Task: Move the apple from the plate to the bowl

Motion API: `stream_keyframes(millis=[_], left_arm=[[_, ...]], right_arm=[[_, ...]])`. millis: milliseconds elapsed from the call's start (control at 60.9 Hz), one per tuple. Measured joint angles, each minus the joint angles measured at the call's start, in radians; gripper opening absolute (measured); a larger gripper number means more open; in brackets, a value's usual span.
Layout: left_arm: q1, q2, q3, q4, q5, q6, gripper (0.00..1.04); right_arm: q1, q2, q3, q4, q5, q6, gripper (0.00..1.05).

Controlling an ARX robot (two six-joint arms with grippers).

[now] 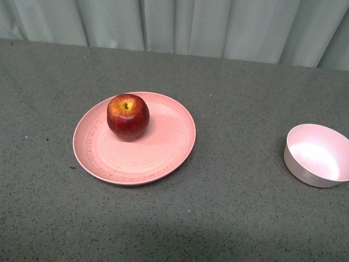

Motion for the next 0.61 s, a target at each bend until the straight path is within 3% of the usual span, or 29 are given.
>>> stream_keyframes(millis=[607], left_arm=[[0.0,0.0,0.0,0.0,0.0,0.0,0.98]], right_arm=[[0.0,0.0,0.0,0.0,0.0,0.0,0.95]])
